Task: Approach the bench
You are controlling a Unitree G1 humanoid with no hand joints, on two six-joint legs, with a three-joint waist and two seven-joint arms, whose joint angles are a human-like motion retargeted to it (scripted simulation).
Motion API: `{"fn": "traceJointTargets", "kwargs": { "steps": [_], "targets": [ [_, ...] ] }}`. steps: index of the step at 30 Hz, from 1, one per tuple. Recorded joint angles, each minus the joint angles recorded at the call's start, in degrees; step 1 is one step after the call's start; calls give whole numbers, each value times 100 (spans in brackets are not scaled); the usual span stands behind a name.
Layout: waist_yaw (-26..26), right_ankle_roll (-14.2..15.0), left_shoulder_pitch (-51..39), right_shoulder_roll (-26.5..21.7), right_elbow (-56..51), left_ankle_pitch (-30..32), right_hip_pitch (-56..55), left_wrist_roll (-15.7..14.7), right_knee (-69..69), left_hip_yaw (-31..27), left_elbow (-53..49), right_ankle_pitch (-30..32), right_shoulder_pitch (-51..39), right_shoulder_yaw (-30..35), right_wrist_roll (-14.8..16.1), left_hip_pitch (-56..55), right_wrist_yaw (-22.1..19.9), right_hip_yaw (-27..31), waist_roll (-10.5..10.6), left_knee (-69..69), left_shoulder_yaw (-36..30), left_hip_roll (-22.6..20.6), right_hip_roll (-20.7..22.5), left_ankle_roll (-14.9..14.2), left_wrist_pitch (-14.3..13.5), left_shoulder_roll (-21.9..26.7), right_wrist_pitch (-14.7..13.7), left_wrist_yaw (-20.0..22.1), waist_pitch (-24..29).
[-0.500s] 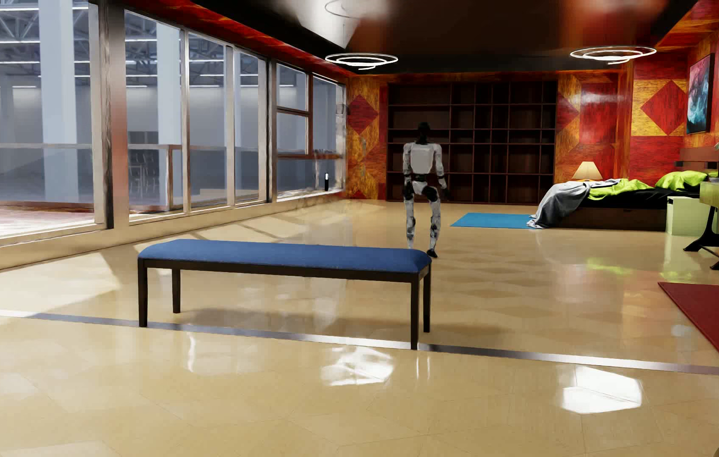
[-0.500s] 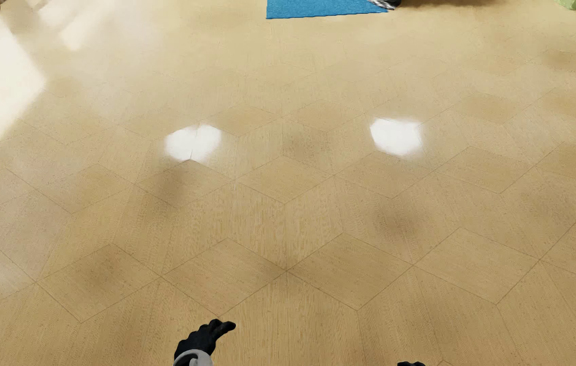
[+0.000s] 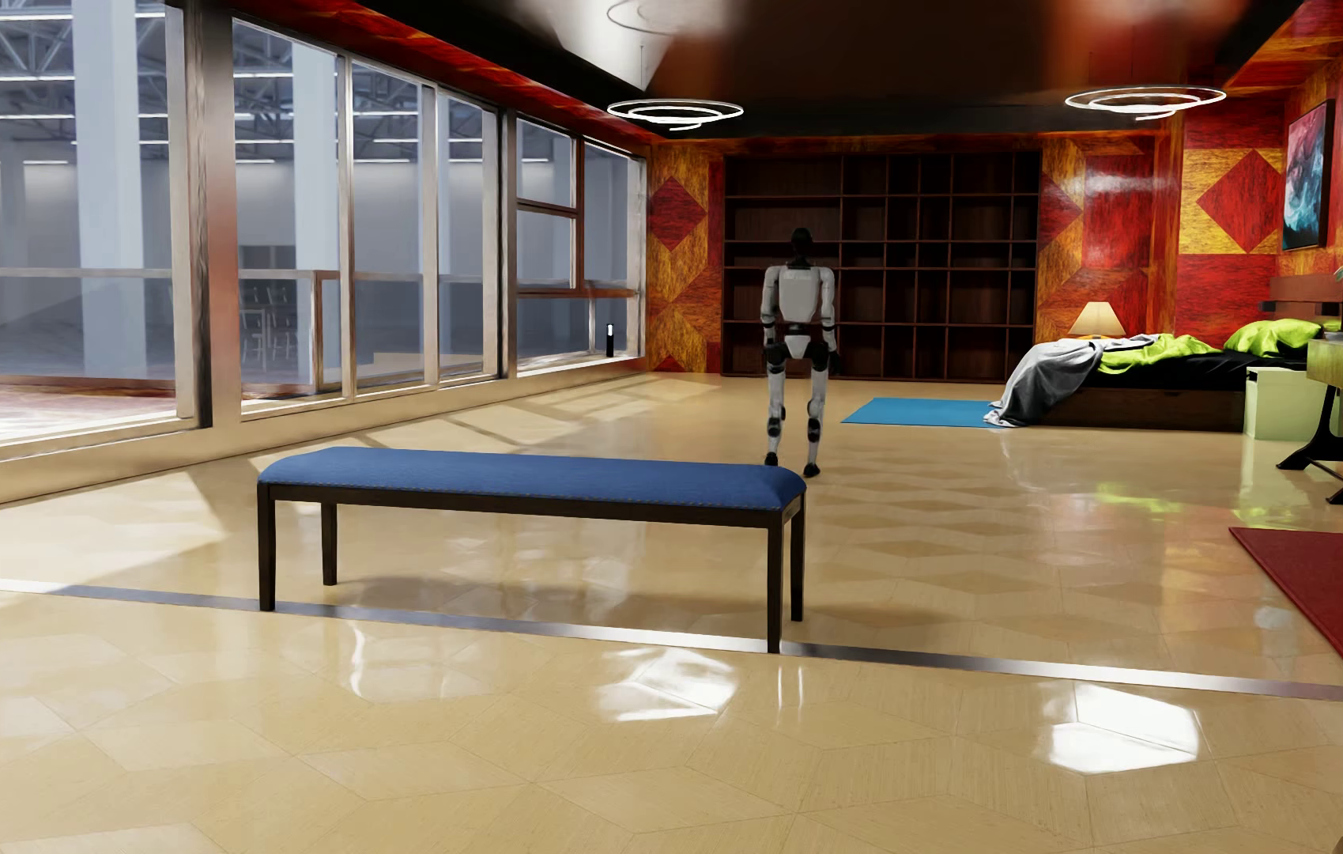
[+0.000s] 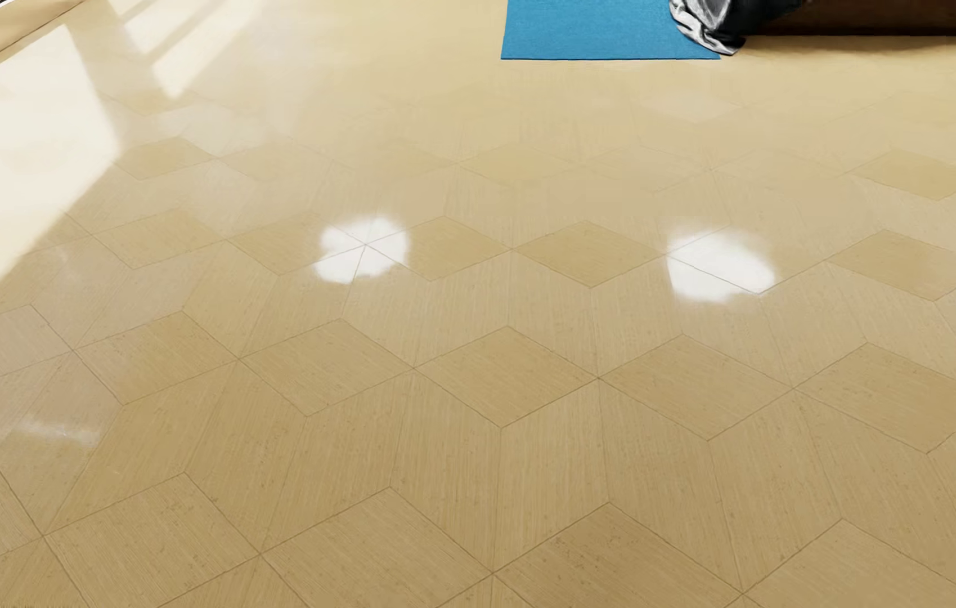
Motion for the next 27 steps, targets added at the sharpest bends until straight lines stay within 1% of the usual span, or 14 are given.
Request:
{"fn": "traceJointTargets", "kwargs": {
  "steps": [1,2,4,6,8,10,12,14,17,21,24,25,26,27],
  "targets": [
    [-11,-72,80,65,-26,381,16,27,243,27,-80,-242,-122,77,-30,-429,1,-136,60,866,-46,222,84,-402,-81,236,-16,-125,27],
    [-13,-105,171,82,68,704,72,-57,428,24,-189,-473,-202,118,-61,-893,-115,-296,127,1690,37,475,174,-565,-137,470,-178,-216,65],
    [15,-131,285,82,201,80,378,-382,519,-68,-306,-822,-417,161,-151,-1736,-343,-540,243,2765,418,758,343,-322,17,647,-335,-106,147],
    [92,-140,381,75,207,-719,706,-690,547,-115,-445,-1110,-637,203,-187,-2385,-437,-606,281,2825,837,764,440,-87,259,597,-280,263,207],
    [219,-125,505,-1,97,-1413,987,-914,564,-63,-685,-1376,-872,308,-139,-2877,-402,-563,250,2007,1059,710,447,164,241,530,-371,429,238],
    [361,-78,595,-157,-118,-1653,1309,-973,398,186,-844,-1548,-1052,538,-88,-3105,-403,-484,192,454,1087,762,432,454,157,436,-563,416,247],
    [477,-20,683,-306,-300,-1123,1650,-947,122,436,-874,-1618,-1192,774,-5,-3140,-409,-391,130,-1358,1137,705,431,607,178,246,-652,449,231],
    [550,44,785,-384,-381,-716,1982,-855,-100,436,-807,-1677,-1292,942,109,-3076,-379,-286,64,-2776,1210,555,445,320,274,18,-616,554,205],
    [626,129,883,-364,-405,149,2477,-640,-109,303,-516,-1621,-1245,951,278,-2894,-438,-68,-27,-2933,1189,375,390,614,429,-246,-452,509,187],
    [639,444,732,-277,-201,-358,2643,-371,731,588,61,-321,-755,693,440,-2368,-369,157,-305,-2514,1124,76,-120,909,437,-425,-154,95,148],
    [593,637,602,-628,-206,-992,1794,-320,2858,903,-80,1057,-541,1064,37,-1958,422,339,-478,-2226,1154,-122,-704,991,157,-457,-416,205,168],
    [560,833,512,-760,-302,-1209,1366,-288,3701,1037,-124,1569,-491,1055,-49,-1831,482,373,-545,-2109,1088,-209,-1016,1008,79,-460,-450,259,200],
    [512,1015,402,-816,-403,-1399,940,-241,4420,1170,-150,1874,-436,911,-32,-1669,365,453,-617,-2042,997,-304,-1324,1019,25,-435,-395,298,235],
    [456,988,271,-770,-503,-1574,490,-189,4969,1287,-114,1504,-376,711,65,-1492,106,638,-682,-1989,941,-395,-1428,1025,-44,-378,-262,363,272]
  ]
}}
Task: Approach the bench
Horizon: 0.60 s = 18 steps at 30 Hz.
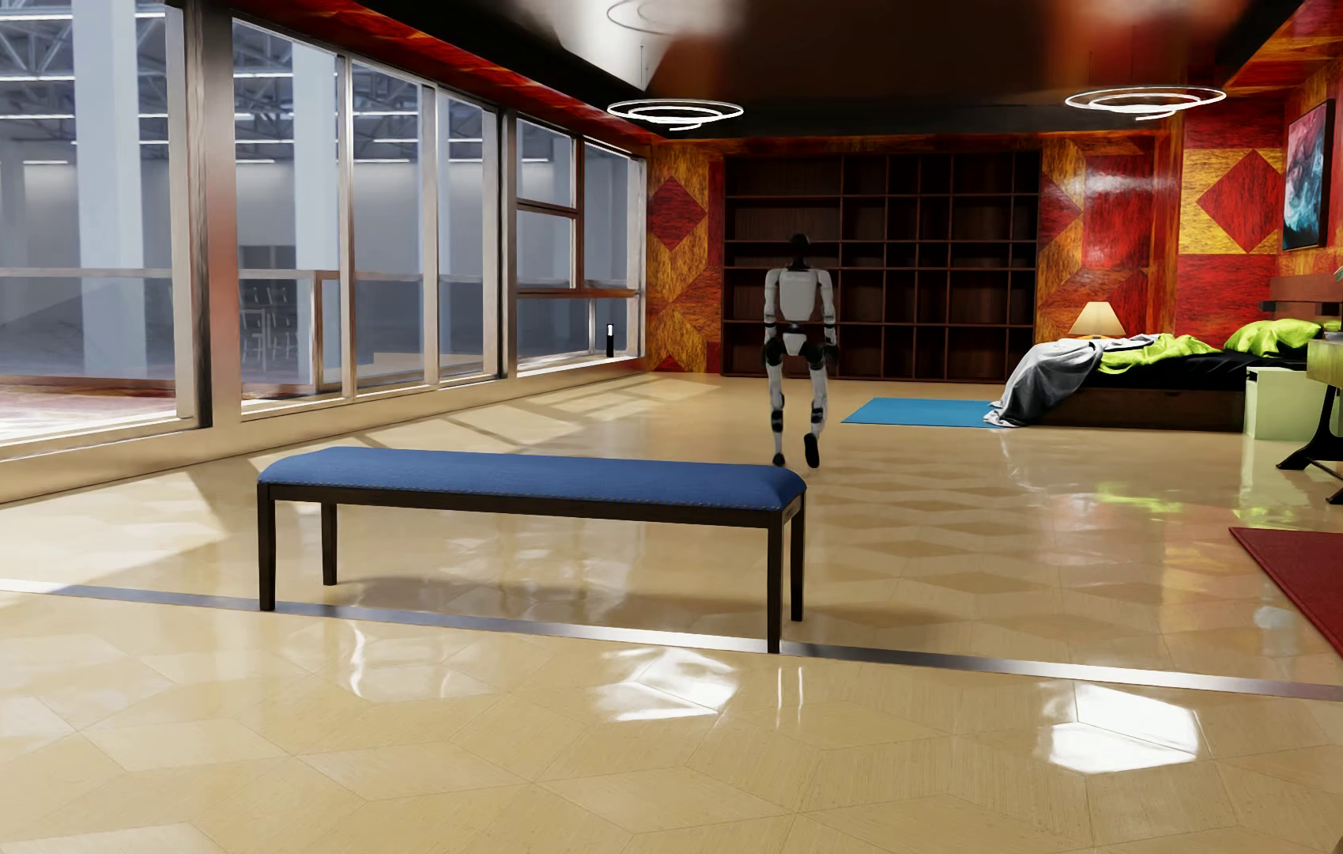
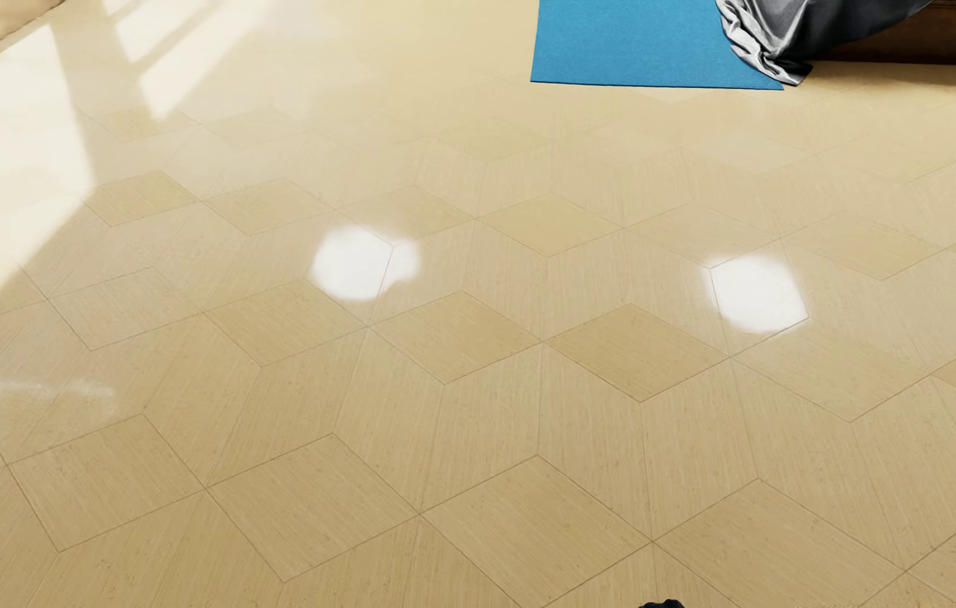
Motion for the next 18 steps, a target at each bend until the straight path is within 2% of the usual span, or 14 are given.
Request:
{"fn": "traceJointTargets", "kwargs": {
  "steps": [2,5,7,8,10,11,12,14,15,17,18],
  "targets": [
    [-104,-163,-296,114,-151,-302,-749,34,360,153,25,-941,110,-387,285,345,-466,138,-75,79,-12,-124,-54,-7,-38,101,168,159,46],
    [-273,-342,-747,168,-330,-583,-1483,-93,-925,181,-130,-1945,259,-557,464,800,-494,-49,-63,69,41,-205,101,-45,-123,217,148,446,38],
    [-349,-405,-1001,212,-282,-654,-1682,-193,-2613,152,-330,-2007,287,-568,448,1094,-436,-365,-4,-105,-10,-216,218,-71,-249,314,151,534,-2],
    [-374,-335,-1098,268,-212,-645,-1696,-254,-3570,130,-436,-1833,283,-590,426,1258,-406,-497,32,-268,-40,-212,347,-84,-300,353,190,558,-32],
    [-405,-67,-1217,373,-53,-662,-1604,-393,-5381,56,-601,-1483,287,-673,371,1595,-319,-543,114,-559,-128,-240,656,-114,-363,360,282,561,-95],
    [-426,219,-1232,404,20,-723,-1668,-430,-5675,3,-649,-1541,302,-708,328,1753,-270,-336,157,-604,-205,-257,785,-152,-376,343,309,553,-119],
    [-445,292,-1205,441,93,-731,-1662,-424,-5701,-49,-681,-1502,319,-725,271,1933,-219,-174,195,-595,-297,-262,884,-171,-378,341,323,553,-148],
    [-479,-567,-1020,571,234,-541,-1472,-346,-5500,-204,-693,-719,382,-781,177,2296,-163,-92,297,-598,-471,-145,1098,-239,-331,366,347,547,-227],
    [-486,-590,-865,647,312,-293,-1285,-321,-5452,-276,-642,-541,421,-829,148,2434,-177,-124,383,-501,-509,-29,1192,-269,-251,362,365,522,-280],
    [-469,-776,-479,755,515,559,-942,-321,-5341,-361,-390,-855,458,-879,67,2430,-167,-243,600,95,-509,293,1416,-487,35,319,394,361,-386],
    [-453,-850,-309,783,597,1032,-798,-302,-5252,-442,-230,-1057,445,-870,12,2232,-116,-316,693,696,-591,472,1531,-668,130,338,379,138,-418]
  ]
}}
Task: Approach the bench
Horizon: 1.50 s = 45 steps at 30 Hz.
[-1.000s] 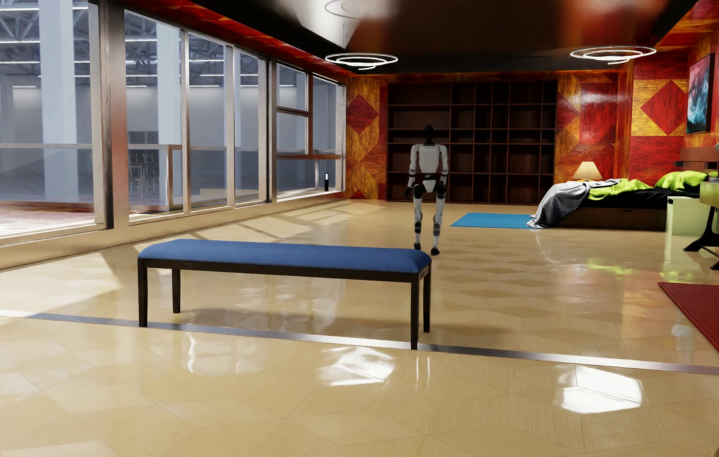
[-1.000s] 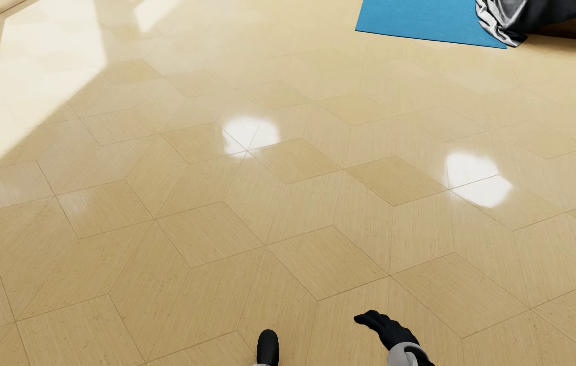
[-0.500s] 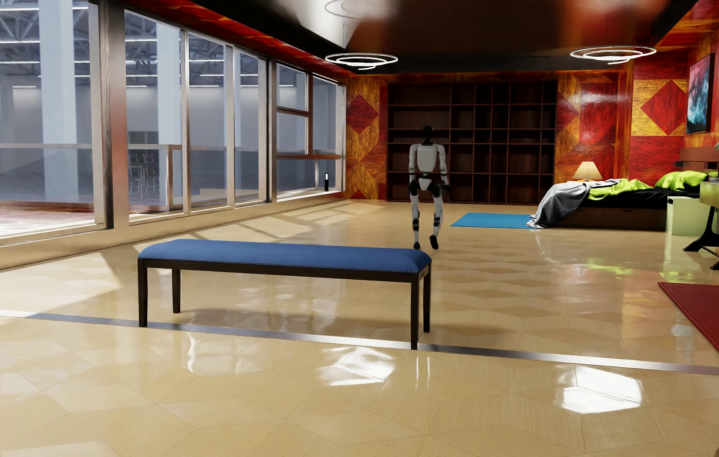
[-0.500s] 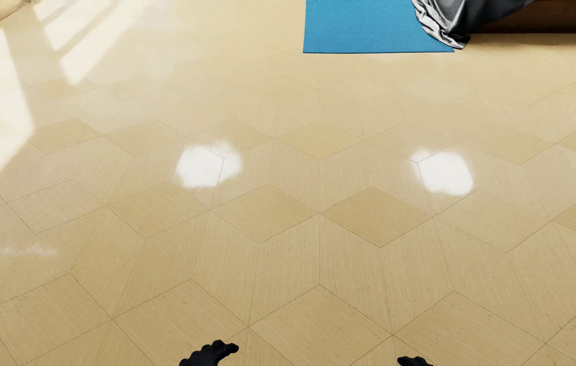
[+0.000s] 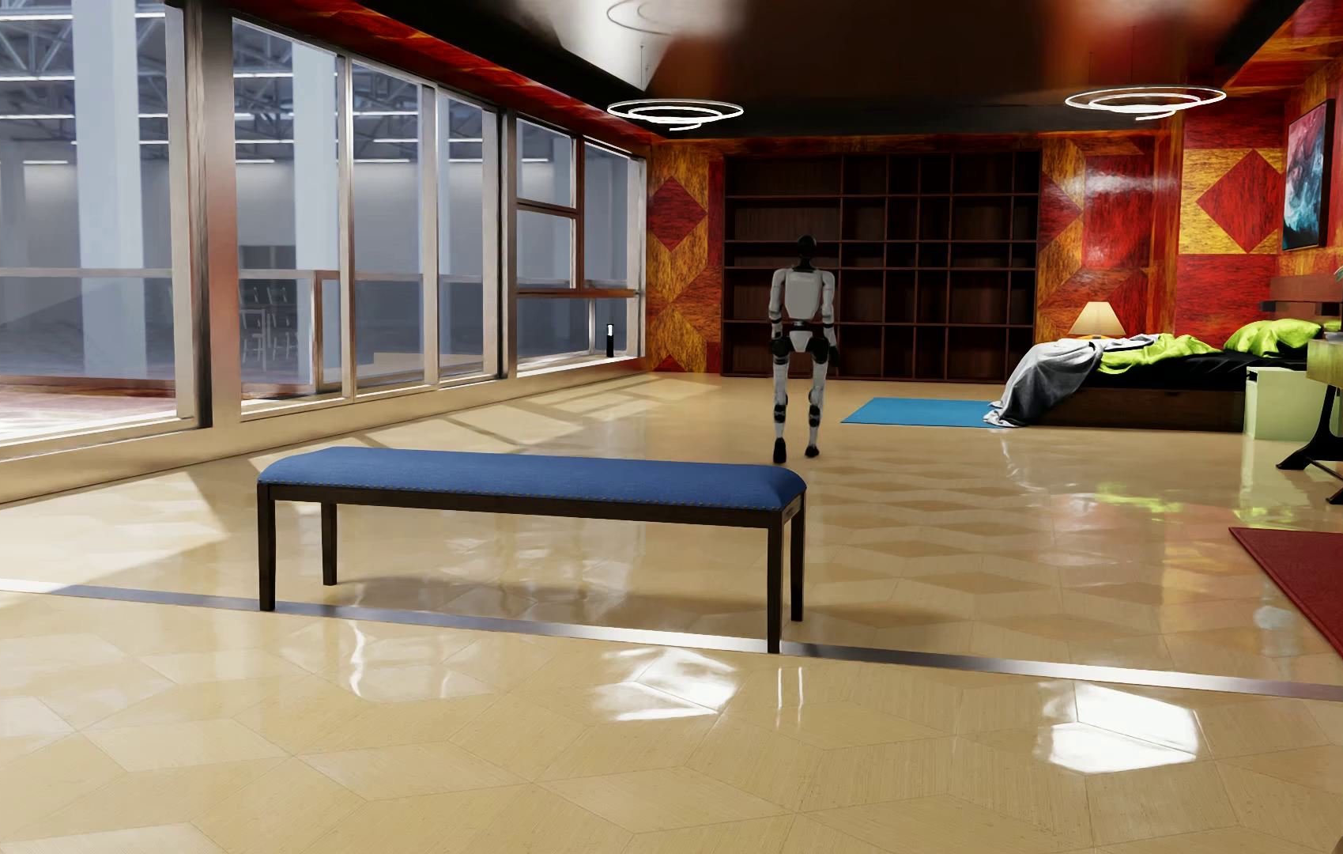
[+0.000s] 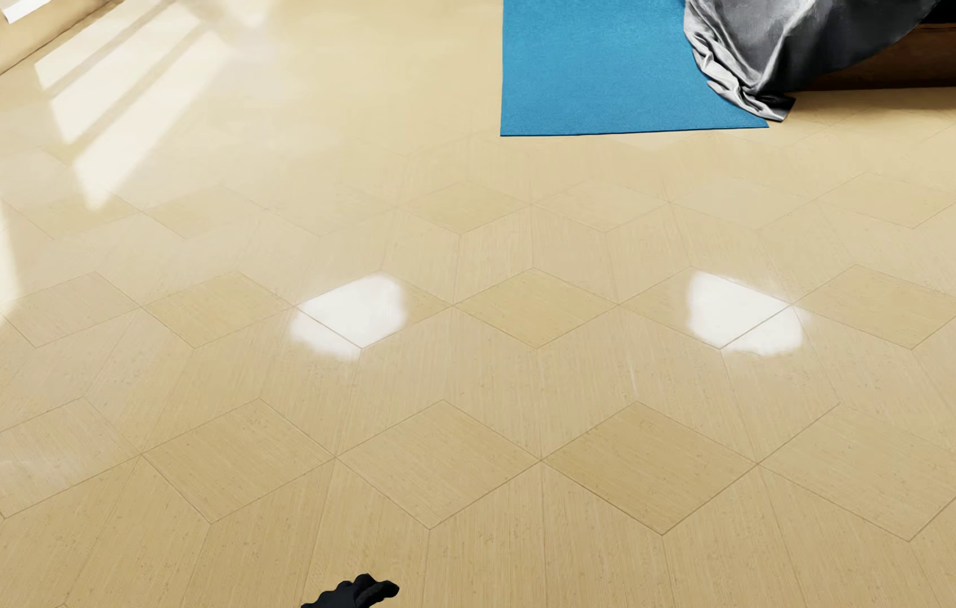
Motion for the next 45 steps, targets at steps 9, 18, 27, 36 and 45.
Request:
{"fn": "traceJointTargets", "kwargs": {
  "steps": [9,18,27,36,45],
  "targets": [
    [235,-301,810,101,181,-513,1280,-342,816,-1327,-296,-1600,-1067,285,-327,-3617,-361,-545,451,3636,345,650,764,-471,171,640,-393,-330,229],
    [667,-148,949,-233,-455,404,2807,-146,159,26,-350,-1840,-1456,756,394,-3627,-377,148,254,-1692,397,529,788,392,32,65,-728,-426,189],
    [705,1431,409,-779,-75,-763,1256,122,4969,379,-154,1310,-671,940,59,-2629,348,443,-524,-656,610,-686,-750,971,-274,-399,-299,-405,173],
    [208,1096,-748,-683,-432,-1629,-724,235,2407,-1658,-213,-1274,-353,306,259,-1677,-97,3100,-790,-466,348,-1709,-136,984,-525,-469,-72,-154,225],
    [200,595,129,-435,-495,-749,402,190,393,-2645,224,-609,-707,233,257,-1646,-382,2077,-194,829,-127,-1389,-247,854,-229,-54,-445,-535,236]
  ]
}}
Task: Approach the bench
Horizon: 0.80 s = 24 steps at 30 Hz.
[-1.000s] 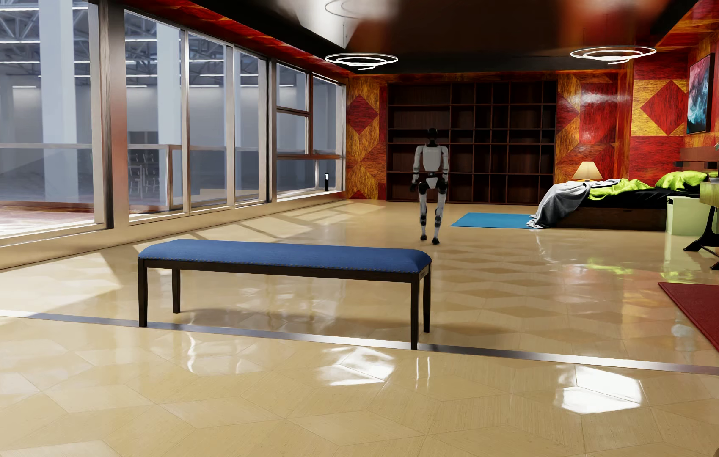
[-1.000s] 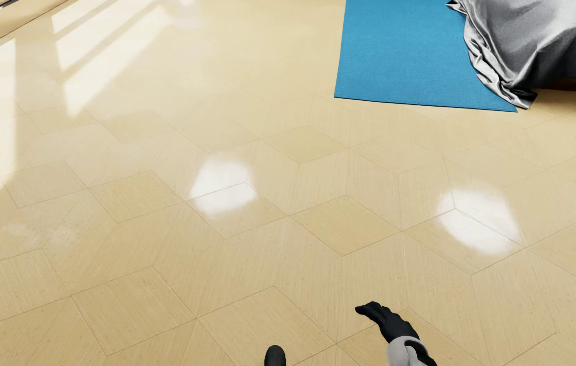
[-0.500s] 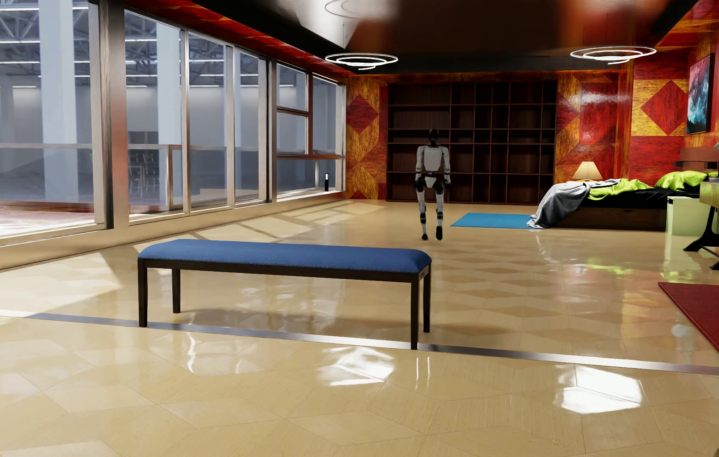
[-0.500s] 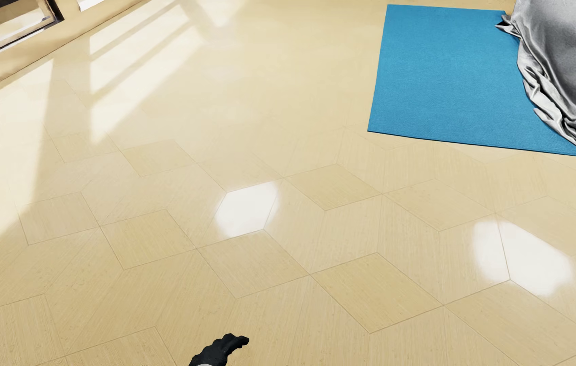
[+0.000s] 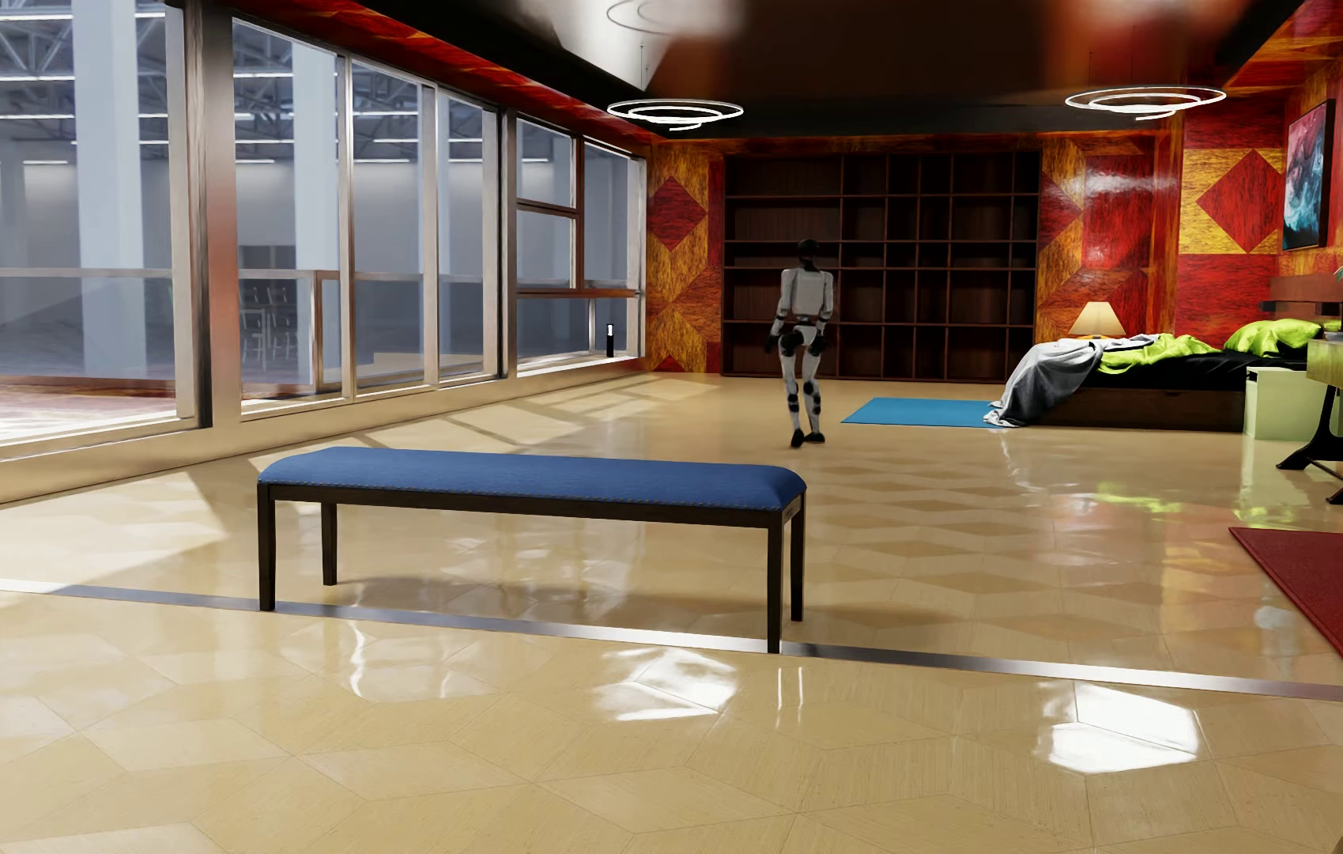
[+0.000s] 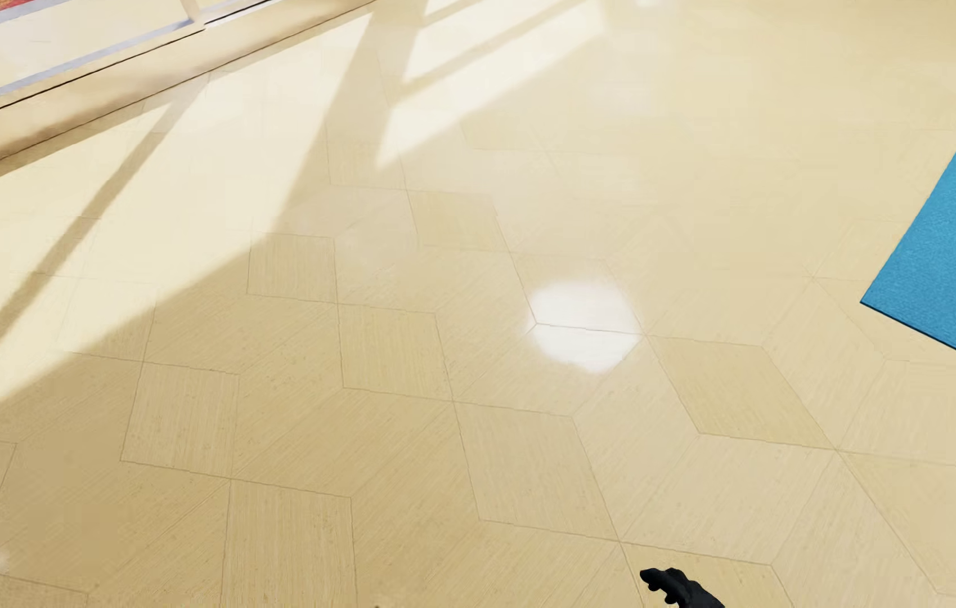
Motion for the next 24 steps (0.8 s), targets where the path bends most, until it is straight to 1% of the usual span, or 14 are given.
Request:
{"fn": "traceJointTargets", "kwargs": {
  "steps": [2,4,7,9,11,12,13,14,15,16,17,18,20,24],
  "targets": [
    [-60,-135,77,103,-9,510,102,238,165,-174,72,-216,-60,-140,117,-445,-248,-580,200,1033,-484,24,89,-452,-231,427,-175,-451,30],
    [-84,-238,106,206,105,897,160,198,365,-424,-34,-415,-129,-284,163,-660,-451,-1106,368,1597,-490,25,118,-1144,-237,733,-165,-637,43],
    [-50,-325,183,297,376,1116,341,-255,494,-856,-562,-527,-192,-399,118,-573,-390,-1863,470,1621,205,-55,-112,-1977,125,744,135,-60,49],
    [-71,-324,178,236,501,730,445,-462,566,-448,-951,-534,-129,-221,-73,-587,-247,-2382,461,1497,431,28,-390,-1998,114,658,72,153,45],
    [-93,-288,124,170,437,11,564,-514,571,-203,-1229,-536,-81,75,-222,-625,-87,-2861,423,1222,464,290,-642,-2003,-60,600,5,144,28],
    [-99,-272,116,110,414,-160,664,-502,515,278,-1323,-520,-34,198,-253,-787,-39,-3131,424,965,458,1013,-732,-2085,-110,537,-34,142,21],
    [-106,-252,109,34,402,-335,792,-448,375,1472,-1369,-472,5,288,-267,-844,0,-3391,443,552,428,2010,-794,-1513,-105,443,-36,158,0],
    [-103,-220,96,-33,394,-557,906,-351,215,2939,-1368,-414,36,330,-255,-619,33,-3634,469,-102,378,2859,-830,-876,-57,354,-2,183,-39],
    [-98,-172,78,-81,390,-632,1009,-244,69,4324,-1326,-359,58,314,-207,-277,56,-3869,487,-743,323,3363,-861,-673,3,283,53,198,-86],
    [-83,-107,46,-124,324,-408,1106,-143,-41,5325,-1257,-322,116,275,-107,-33,63,-4100,494,-1237,263,3532,-905,-847,96,193,131,199,-129],
    [-53,-24,11,-149,254,-72,1200,-76,-99,5766,-1167,-301,171,204,11,72,39,-4330,491,-1549,205,3542,-958,-1161,167,143,206,186,-160],
    [-18,70,-27,-173,182,-94,1319,-30,-160,5797,-1064,-267,231,123,127,88,-17,-4573,487,-1790,137,3426,-1023,-1101,214,111,266,171,-180],
    [63,265,-21,-229,127,-132,1596,-34,-283,5369,-878,-129,317,51,292,89,-132,-5033,463,-2142,50,3086,-1179,-1044,213,87,334,158,-201],
    [221,699,249,-406,481,-288,1887,-365,52,4702,-474,135,97,391,73,105,30,-5630,351,-2353,218,2400,-1823,-790,117,77,431,66,-255]
  ]
}}
